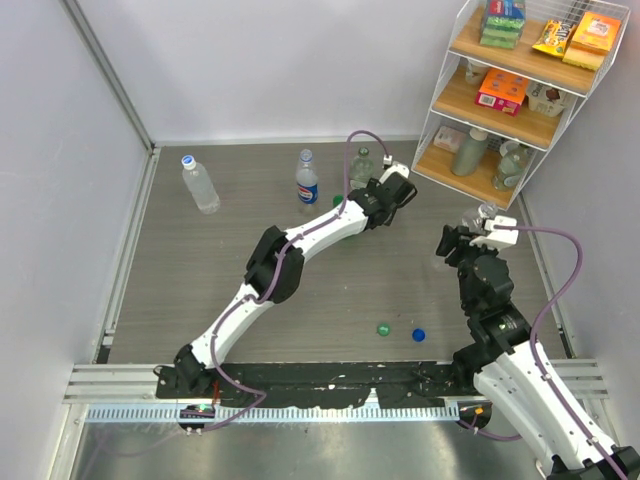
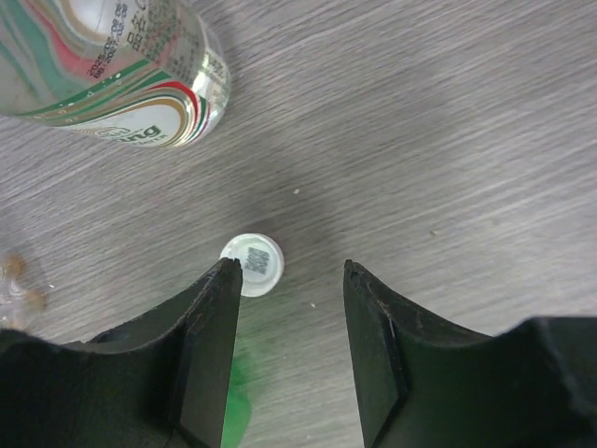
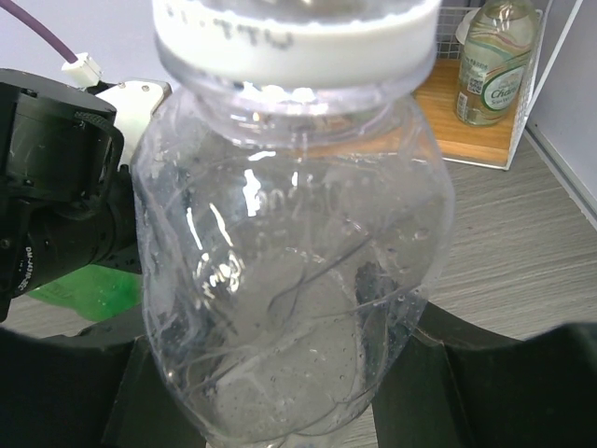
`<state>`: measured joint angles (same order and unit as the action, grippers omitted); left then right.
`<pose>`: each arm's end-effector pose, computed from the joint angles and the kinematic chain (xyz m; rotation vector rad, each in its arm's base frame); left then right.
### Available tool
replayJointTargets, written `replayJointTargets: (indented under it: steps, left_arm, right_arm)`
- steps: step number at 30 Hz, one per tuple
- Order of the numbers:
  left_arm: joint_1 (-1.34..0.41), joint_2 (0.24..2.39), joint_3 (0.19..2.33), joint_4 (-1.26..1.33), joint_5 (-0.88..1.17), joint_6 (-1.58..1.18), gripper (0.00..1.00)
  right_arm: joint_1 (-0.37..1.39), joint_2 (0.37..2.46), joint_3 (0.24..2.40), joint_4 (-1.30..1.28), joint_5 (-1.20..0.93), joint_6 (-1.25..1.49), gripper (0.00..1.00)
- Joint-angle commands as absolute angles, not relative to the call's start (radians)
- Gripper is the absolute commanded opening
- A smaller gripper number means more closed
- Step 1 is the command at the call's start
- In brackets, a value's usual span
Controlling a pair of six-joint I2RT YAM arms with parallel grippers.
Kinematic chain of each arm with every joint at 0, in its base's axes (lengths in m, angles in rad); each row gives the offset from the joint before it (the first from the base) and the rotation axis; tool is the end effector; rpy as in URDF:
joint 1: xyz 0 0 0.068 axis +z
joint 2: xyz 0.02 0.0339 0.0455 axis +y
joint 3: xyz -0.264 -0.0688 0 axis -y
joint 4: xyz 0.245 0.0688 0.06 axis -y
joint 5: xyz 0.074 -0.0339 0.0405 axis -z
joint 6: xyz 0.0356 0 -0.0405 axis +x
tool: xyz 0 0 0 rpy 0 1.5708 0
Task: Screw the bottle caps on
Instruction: Adjust the bottle cap at the center of the board.
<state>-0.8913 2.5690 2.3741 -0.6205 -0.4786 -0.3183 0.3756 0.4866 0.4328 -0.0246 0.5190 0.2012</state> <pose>0.3686 -0.4302 0.1911 0.4295 2.2331 -0.0563 0.1359 0.0346 0.2755 0.2506 1.6196 0.0134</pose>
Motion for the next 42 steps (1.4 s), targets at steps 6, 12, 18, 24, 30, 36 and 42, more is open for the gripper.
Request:
replayJointTargets:
  steps: [6,12,18,24,30,36,42]
  left_arm:
    - [-0.856,2.594,2.379,-0.614,-0.48,-0.341,0.46]
    - [-0.856,2.6,2.375,-0.604,-0.428,-0.357,0.43]
    - [-0.856,2.612,2.379,-0.598,-0.413,-0.36,0.41]
    - [-0.854,2.625,2.381,-0.615,-0.414,-0.37,0.37]
    - [-0.854,2.629,2.378,-0.624,-0.394,-0.388,0.29]
    - [-0.854,2.611,2.376,-0.618,-0.31,-0.41,0.0]
    - [-0.877,2.482,2.312,-0.605,-0.141,-0.454,0.0]
  right_arm:
    - [0.373,0.518,0.465,0.006,0.511,0.195,0.03]
    - [0.373,0.515,0.468,0.008,0.512,0.192,0.03]
    - [0.374,0.517,0.468,0.008,0.512,0.193,0.03]
    - [0.373,0.52,0.468,0.006,0.514,0.193,0.03]
    - [0.373,0.522,0.466,0.006,0.517,0.195,0.03]
    - [0.374,0.522,0.463,0.006,0.523,0.198,0.03]
    - [0.374,0.517,0.468,0.006,0.535,0.199,0.03]
